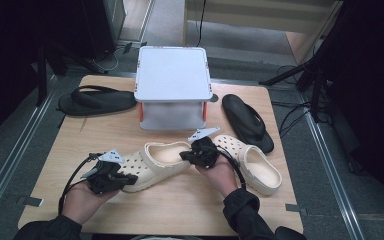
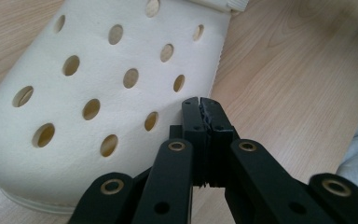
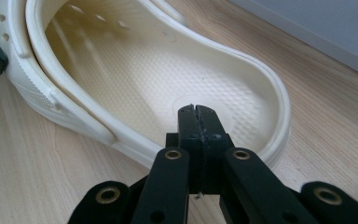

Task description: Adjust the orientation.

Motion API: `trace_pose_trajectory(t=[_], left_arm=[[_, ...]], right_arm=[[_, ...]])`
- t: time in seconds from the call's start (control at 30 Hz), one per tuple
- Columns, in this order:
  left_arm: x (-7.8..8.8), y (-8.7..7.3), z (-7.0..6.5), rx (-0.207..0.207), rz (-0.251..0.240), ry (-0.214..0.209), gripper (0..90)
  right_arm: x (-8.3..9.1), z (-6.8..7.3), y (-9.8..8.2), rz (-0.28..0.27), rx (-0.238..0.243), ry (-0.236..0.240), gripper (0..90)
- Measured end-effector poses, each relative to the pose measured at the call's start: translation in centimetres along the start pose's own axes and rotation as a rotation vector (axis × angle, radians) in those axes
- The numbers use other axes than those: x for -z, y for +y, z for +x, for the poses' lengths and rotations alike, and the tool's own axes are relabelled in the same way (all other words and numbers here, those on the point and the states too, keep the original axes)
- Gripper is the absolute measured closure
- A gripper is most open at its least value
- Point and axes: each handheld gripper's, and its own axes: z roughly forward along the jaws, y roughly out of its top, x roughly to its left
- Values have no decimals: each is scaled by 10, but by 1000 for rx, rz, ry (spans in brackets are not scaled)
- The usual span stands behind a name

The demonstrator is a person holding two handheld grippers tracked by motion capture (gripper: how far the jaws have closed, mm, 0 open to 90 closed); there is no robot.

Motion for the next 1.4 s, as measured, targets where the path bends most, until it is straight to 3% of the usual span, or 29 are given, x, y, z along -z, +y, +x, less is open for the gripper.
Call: trace_pose_trajectory(t=[0.3,0.5,0.87,1.1,1.4], left_arm=[[0,0,2,-1,-5,22,899],[2,0,8,22,-14,34,899],[1,4,16,37,-25,70,900],[-1,8,23,57,-40,94,899],[-7,20,34,64,-60,89,899]], right_arm=[[0,2,-1,10,7,8,900],[-9,14,-3,62,55,12,900],[-11,25,-5,78,59,46,900],[-13,41,-6,98,93,73,900],[-13,47,-8,93,72,67,900]])
